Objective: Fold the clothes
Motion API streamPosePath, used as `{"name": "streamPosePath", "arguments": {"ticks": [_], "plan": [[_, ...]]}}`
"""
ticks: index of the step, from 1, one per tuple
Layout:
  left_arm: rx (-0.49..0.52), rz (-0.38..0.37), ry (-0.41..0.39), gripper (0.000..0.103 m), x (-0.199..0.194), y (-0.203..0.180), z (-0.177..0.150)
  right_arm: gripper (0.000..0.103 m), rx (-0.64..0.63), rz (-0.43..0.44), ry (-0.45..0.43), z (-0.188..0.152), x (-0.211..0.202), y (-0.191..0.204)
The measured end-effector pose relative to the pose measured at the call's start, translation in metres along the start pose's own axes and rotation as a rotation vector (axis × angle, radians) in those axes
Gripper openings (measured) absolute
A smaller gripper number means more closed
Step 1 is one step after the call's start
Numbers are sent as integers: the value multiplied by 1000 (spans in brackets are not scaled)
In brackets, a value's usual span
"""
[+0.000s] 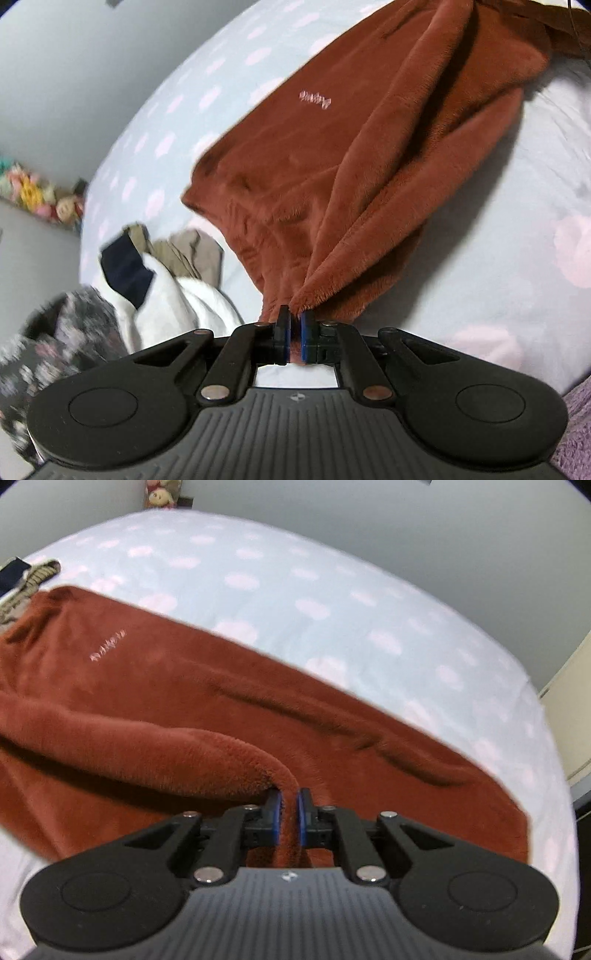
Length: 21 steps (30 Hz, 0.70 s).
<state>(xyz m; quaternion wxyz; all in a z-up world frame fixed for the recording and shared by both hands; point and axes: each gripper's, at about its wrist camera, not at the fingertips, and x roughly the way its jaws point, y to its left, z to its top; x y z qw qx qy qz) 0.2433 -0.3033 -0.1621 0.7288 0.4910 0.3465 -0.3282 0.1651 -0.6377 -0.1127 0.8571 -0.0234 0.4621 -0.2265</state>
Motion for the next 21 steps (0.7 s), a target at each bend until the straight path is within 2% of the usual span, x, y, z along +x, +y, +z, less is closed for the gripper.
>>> {"name": "streamPosePath", "arguments": {"ticks": [2,4,6,10,14,18,21], "plan": [[1,-6,-1,3,5,-2,0,20,19,12,20,-1,14,-2],[-3,-15,-9,3,7,-3,0,35,65,44,5,-5,6,-13],[-14,-18,-16,3,8,-3,0,40,109,81,-25,-11,-12,-28],[-70,-26,-31,3,4,-2,1,58,186,103,-73,-34,-66,-64],[-107,-18,-39,4,-2,-2,3,61,173,80,-60,-75,-112,-87],[-122,-10,-42,5,-4,-5,2,61,132,15,31,-126,-132,-99],[-97,7,-45,6,-6,-11,2,61,194,84,90,-160,-135,-102]]}}
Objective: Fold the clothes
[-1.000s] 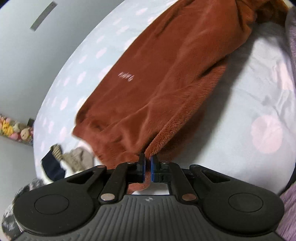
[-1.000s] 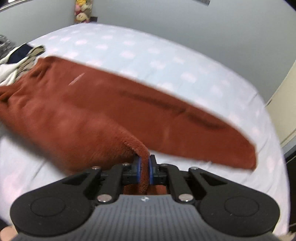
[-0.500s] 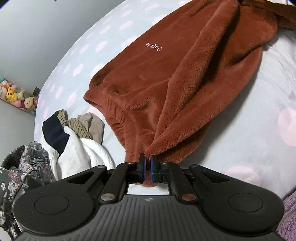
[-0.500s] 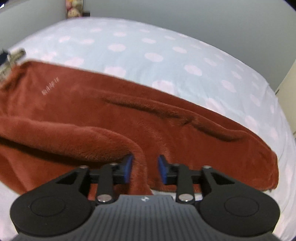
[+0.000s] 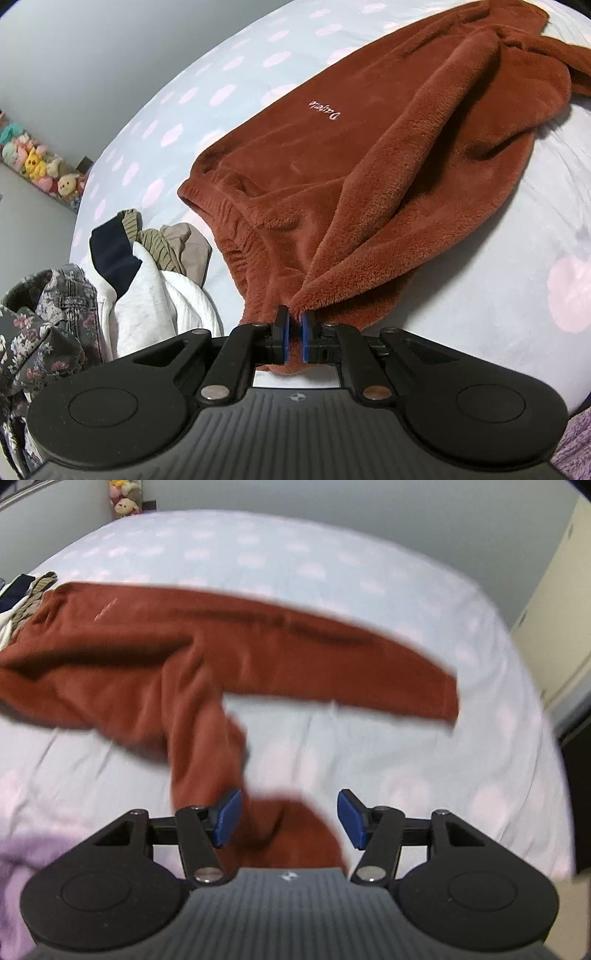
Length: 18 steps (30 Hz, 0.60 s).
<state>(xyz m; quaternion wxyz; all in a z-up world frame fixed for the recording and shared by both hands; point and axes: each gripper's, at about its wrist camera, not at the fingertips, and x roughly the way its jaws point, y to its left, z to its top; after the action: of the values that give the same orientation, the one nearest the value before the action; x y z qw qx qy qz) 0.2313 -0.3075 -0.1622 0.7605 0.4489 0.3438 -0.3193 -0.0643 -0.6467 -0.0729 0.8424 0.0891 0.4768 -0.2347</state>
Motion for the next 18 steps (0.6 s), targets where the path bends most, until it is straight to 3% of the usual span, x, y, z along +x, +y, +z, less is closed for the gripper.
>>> {"name": "streamPosePath", "arguments": {"ticks": [6,8,9,10,11,18], "plan": [[12,29,5,7,-6,-6,7,61,96,157,73,-24,24,13],[-13,31,6,7,-9,-4,11,59,105,137,114,-21,39,19],[-29,31,6,7,-10,-2,13,47,106,115,138,-18,48,22],[-40,32,3,7,-12,-2,14,21,107,99,158,-16,54,24],[-44,33,-1,7,-15,-1,15,16,111,97,169,-15,58,24],[-14,55,-3,5,-13,0,28,15,123,22,115,14,41,-11]]}}
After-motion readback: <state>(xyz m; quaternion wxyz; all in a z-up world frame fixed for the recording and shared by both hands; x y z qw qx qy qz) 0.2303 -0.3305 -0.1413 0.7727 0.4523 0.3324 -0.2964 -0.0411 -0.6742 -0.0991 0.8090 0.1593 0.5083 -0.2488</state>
